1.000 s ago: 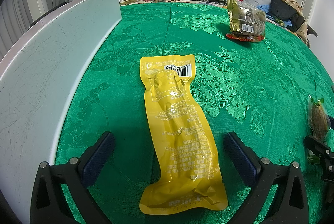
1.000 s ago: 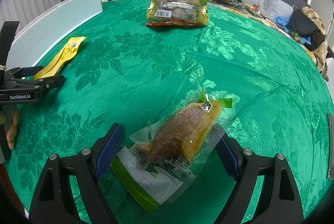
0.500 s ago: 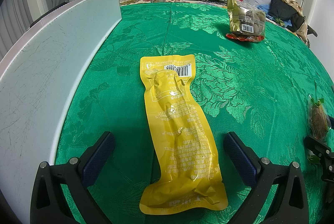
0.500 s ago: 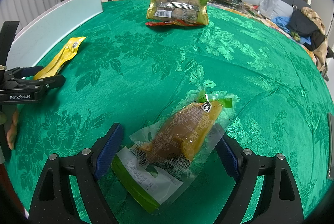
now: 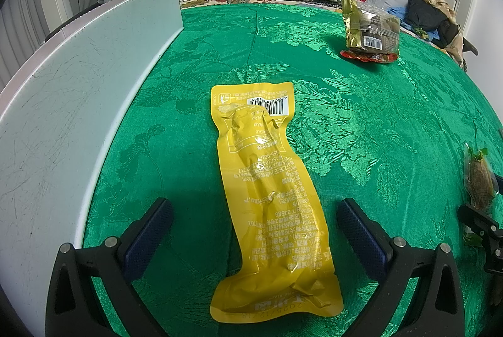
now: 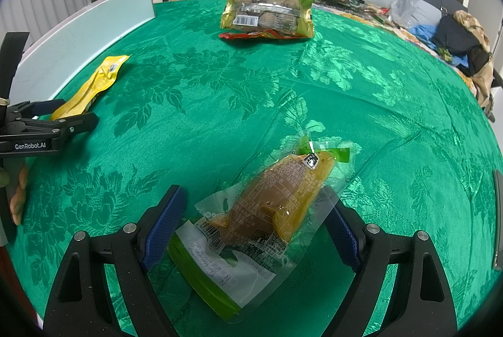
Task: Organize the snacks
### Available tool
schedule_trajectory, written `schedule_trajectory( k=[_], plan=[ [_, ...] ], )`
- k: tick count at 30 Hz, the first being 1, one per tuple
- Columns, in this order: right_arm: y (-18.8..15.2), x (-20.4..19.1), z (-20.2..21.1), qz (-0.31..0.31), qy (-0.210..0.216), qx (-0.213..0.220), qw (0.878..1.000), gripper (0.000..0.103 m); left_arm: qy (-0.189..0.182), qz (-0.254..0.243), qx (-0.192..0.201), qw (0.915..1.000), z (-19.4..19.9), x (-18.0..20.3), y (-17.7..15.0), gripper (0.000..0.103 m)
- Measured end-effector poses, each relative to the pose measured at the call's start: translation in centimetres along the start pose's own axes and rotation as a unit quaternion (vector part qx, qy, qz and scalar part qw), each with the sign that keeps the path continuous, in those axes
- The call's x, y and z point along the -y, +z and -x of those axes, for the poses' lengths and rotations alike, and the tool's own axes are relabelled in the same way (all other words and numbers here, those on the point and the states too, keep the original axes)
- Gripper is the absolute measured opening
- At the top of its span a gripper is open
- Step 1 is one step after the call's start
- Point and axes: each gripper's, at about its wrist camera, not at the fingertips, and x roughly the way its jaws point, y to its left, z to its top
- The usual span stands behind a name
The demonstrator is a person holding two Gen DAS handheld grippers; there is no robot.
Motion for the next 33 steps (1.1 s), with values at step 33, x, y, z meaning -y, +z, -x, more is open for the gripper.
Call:
schedule_trajectory(
  k=[33],
  plan=[
    [1.7, 3.3, 0.0, -0.094, 0.088, -0.051, 0.990, 0.088, 0.000, 0.000, 0.000, 1.0000, 0.0, 0.0, 0.0, 0.103]
  ],
)
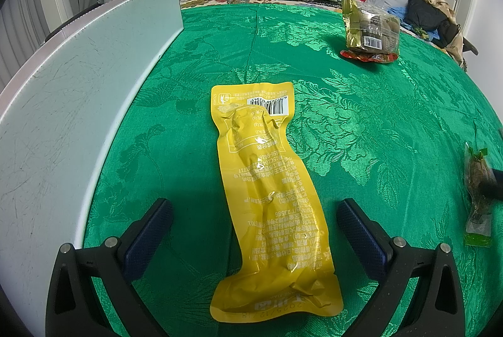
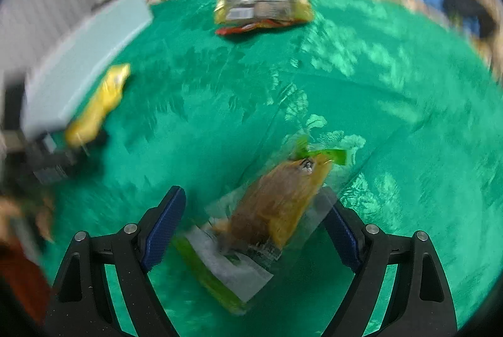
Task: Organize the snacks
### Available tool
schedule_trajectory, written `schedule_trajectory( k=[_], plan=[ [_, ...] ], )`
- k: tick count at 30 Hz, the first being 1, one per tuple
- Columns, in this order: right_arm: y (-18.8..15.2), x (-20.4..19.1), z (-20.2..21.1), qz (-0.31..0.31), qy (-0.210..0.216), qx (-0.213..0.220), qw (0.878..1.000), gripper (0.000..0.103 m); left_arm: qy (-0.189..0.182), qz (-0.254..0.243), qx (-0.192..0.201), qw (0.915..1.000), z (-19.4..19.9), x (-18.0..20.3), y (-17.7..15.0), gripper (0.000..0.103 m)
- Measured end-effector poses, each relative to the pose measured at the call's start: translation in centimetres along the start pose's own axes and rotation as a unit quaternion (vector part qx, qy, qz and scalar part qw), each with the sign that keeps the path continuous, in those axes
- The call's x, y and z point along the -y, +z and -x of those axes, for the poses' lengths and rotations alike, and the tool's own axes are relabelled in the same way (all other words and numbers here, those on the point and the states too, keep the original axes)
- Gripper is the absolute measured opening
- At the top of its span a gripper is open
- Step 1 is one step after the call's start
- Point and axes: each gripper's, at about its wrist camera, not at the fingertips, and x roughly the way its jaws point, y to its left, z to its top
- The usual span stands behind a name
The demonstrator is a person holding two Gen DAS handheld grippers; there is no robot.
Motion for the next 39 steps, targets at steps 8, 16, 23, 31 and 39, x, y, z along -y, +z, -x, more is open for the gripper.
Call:
schedule_trajectory(
  k=[8, 16, 23, 31, 39],
  plan=[
    [0.8, 2.5, 0.5, -0.122, 0.021, -0.055, 0.991, 0.087, -0.008, -0.011, -0.022, 0.9997, -0.2, -0.1, 0.5, 0.103],
    [0.6, -1.8, -0.7, -0.100, -0.134, -0.064, 0.984, 0.045, -0.024, -0.025, -0.034, 0.9988, 0.6, 0.0, 1.9, 0.046],
    [-0.4, 0.1, 2.5, -0.166, -0.043, -0.032, 0.985, 0.030, -0.086, 0.026, -0.003, 0.9960, 4.8, -1.4, 0.4, 0.041],
    [1.6, -2.3, 7.2, -0.181, 0.039, 0.027, 0.982, 0.030, -0.150, 0.110, 0.049, 0.9813, 12.8, -4.5, 1.1, 0.041],
    [8.0, -11.7, 12.2, -0.128, 0.155, 0.086, 0.976, 0.030, -0.148, 0.136, 0.132, 0.9707, 22.4, -11.8, 4.6, 0.041]
  ],
)
